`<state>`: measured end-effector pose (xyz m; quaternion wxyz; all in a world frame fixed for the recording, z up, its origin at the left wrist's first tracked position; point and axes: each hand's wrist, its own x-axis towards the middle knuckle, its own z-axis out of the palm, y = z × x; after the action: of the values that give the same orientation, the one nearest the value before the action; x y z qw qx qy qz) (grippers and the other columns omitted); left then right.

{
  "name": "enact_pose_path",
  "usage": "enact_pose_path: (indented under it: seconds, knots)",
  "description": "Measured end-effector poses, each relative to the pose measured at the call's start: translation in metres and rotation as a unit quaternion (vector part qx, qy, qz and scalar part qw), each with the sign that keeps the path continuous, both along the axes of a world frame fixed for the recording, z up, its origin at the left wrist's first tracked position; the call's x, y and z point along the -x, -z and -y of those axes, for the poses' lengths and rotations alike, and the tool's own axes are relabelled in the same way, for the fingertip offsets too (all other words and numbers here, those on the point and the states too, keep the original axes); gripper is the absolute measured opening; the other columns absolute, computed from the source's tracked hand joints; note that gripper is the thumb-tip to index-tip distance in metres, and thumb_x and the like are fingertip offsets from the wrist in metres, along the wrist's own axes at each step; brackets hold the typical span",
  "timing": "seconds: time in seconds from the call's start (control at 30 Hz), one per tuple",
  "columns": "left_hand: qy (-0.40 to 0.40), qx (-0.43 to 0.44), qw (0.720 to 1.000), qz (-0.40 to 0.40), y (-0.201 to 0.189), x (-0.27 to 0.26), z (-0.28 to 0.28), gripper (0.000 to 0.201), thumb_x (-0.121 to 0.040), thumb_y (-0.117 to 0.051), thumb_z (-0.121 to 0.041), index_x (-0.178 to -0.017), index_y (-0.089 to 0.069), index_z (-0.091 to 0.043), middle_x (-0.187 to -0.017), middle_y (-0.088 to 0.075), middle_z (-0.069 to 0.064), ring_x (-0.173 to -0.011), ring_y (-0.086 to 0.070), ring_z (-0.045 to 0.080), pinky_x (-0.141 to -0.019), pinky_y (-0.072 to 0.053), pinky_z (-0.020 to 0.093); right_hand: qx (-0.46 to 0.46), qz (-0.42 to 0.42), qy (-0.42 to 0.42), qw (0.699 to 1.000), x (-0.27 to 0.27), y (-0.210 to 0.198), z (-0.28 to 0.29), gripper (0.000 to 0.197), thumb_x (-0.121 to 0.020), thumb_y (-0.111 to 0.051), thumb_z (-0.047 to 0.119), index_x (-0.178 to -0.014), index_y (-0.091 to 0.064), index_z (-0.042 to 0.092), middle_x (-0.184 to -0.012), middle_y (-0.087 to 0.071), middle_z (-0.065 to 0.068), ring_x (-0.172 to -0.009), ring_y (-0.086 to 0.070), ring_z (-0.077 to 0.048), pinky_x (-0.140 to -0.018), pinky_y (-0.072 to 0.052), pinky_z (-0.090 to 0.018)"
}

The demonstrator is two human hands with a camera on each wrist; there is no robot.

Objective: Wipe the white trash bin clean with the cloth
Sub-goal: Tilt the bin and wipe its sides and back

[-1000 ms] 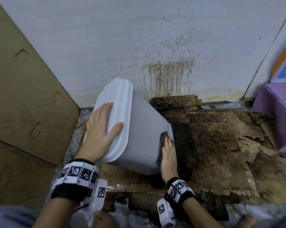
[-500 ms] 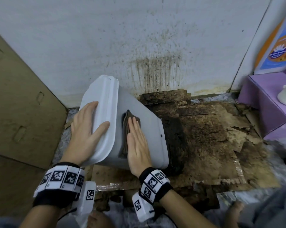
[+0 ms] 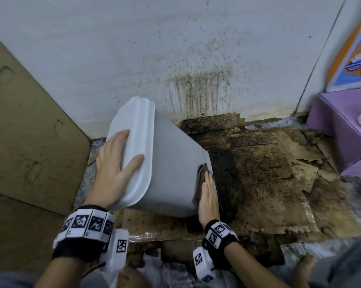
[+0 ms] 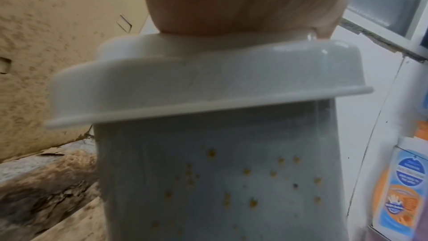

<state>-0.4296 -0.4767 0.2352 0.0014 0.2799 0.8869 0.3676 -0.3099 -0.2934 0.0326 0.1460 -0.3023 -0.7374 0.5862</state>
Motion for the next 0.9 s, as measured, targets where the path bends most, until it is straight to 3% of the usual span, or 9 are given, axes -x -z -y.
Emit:
enact_pose_path:
  seconds: [0.13,0.3,0.4,0.5,0.57,0.77,0.9]
  knots:
    - [-0.001,-0.004,1.000,0.007,0.000,-0.001,0.001,0.076,-0.087,-0.044,-0.068,-0.154,-0.031,-0.035,-0.157,-0.031,-0.014,-0.143,-0.021,0.007,-0.118,-0.020,0.044,0.016,0.023,0.017,0.999,-0.001,0.005,-0.004,0.049,-0.112,-0.021,0.023,-0.161,-0.014,0.020,-0.168,-0.008,0.008,-0.153,-0.002,-0.002,-0.127,0.000,-0.026]
    - [0.001,-0.001,1.000,0.005,-0.001,-0.001,0.000,0.074,-0.088,-0.044,-0.067,-0.153,-0.031,-0.036,-0.157,-0.031,-0.014,-0.142,-0.022,0.006,-0.118,-0.021,0.047,0.033,0.033,0.026,0.999,-0.001,0.003,-0.007,0.051,-0.111,-0.025,0.024,-0.161,-0.016,0.021,-0.169,-0.010,0.008,-0.146,-0.002,0.005,-0.121,0.002,-0.019]
    - [0.000,0.000,1.000,0.007,-0.001,-0.002,0.000,0.074,-0.087,-0.044,-0.067,-0.153,-0.031,-0.036,-0.157,-0.031,-0.013,-0.142,-0.021,0.006,-0.118,-0.021,0.048,0.035,0.040,0.030,0.998,0.000,-0.004,-0.005,0.051,-0.111,-0.026,0.021,-0.161,-0.016,0.019,-0.169,-0.011,0.005,-0.152,-0.004,-0.002,-0.125,0.001,-0.024]
    - [-0.004,0.003,1.000,0.005,0.000,0.000,0.002,0.076,-0.087,-0.043,-0.067,-0.154,-0.031,-0.034,-0.158,-0.030,-0.012,-0.143,-0.021,0.006,-0.120,-0.020,0.048,0.032,0.047,0.022,0.998,0.002,-0.016,0.004,0.052,-0.111,-0.025,0.022,-0.161,-0.014,0.020,-0.170,-0.007,0.007,-0.152,-0.001,0.000,-0.121,0.006,-0.017]
    - [-0.006,0.005,1.000,0.007,0.000,0.001,0.002,0.076,-0.087,-0.043,-0.067,-0.154,-0.030,-0.034,-0.158,-0.030,-0.012,-0.142,-0.020,0.005,-0.120,-0.019,0.047,0.034,0.040,0.022,0.998,0.006,-0.028,0.013,0.052,-0.111,-0.024,0.025,-0.162,-0.013,0.023,-0.170,-0.005,0.010,-0.148,0.001,0.006,-0.120,0.005,-0.017]
    - [-0.003,0.013,1.000,-0.002,-0.001,0.000,-0.001,0.076,-0.087,-0.042,-0.066,-0.154,-0.031,-0.033,-0.158,-0.030,-0.011,-0.142,-0.021,0.007,-0.118,-0.019,0.045,-0.002,-0.016,-0.034,0.999,0.021,-0.090,0.046,0.054,-0.108,-0.014,0.035,-0.162,-0.011,0.032,-0.169,-0.002,0.017,-0.152,0.004,0.005,-0.127,0.001,-0.036]
    - [-0.001,0.018,1.000,-0.004,0.000,-0.001,-0.002,0.077,-0.087,-0.041,-0.066,-0.155,-0.030,-0.031,-0.158,-0.030,-0.011,-0.143,-0.021,0.008,-0.119,-0.020,0.046,-0.051,-0.083,-0.111,0.989,0.026,-0.131,0.070,0.058,-0.103,-0.005,0.039,-0.161,-0.004,0.034,-0.168,0.002,0.020,-0.150,0.010,0.010,-0.127,0.005,-0.032]
